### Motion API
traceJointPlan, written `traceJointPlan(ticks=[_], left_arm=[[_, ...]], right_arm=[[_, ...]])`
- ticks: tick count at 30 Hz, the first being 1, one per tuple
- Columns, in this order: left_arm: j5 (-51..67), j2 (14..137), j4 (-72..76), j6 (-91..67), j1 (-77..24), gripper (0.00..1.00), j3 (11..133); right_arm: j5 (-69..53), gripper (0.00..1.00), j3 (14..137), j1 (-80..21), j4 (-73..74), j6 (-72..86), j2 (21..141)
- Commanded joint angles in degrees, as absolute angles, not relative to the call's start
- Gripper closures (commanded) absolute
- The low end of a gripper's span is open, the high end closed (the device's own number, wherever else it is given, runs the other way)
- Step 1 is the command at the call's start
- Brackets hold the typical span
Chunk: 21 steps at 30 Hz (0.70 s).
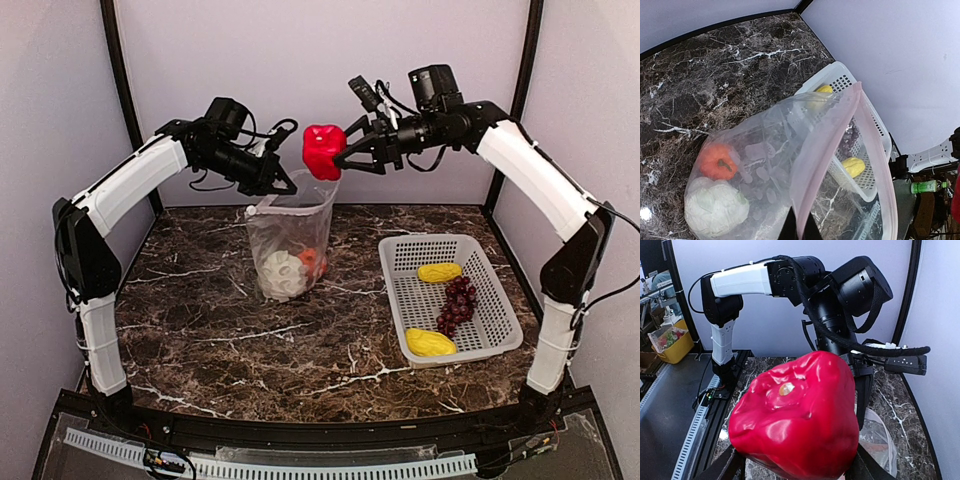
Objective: Place the food in the zip-top bag and seal the zipper
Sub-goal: Place the fake vegetable in the zipper food storage bag.
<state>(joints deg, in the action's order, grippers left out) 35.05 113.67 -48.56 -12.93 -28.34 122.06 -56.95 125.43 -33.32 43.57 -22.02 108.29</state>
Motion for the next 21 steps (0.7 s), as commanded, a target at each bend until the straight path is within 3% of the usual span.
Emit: traceJointPlan(ticks=[1,21], left_arm=[[35.63,109.7,-50.09,-13.37,-28.81,0.99,121.84],[34.63,109.51,-50.91,-12.84,-29.0,0.99,121.56]], right_arm=[[-60.85,0.67,128.39,-34.09,40.53,-17.79,110.91],[-60.72,0.61,129.14,-34.4,40.56,-17.29,118.55]])
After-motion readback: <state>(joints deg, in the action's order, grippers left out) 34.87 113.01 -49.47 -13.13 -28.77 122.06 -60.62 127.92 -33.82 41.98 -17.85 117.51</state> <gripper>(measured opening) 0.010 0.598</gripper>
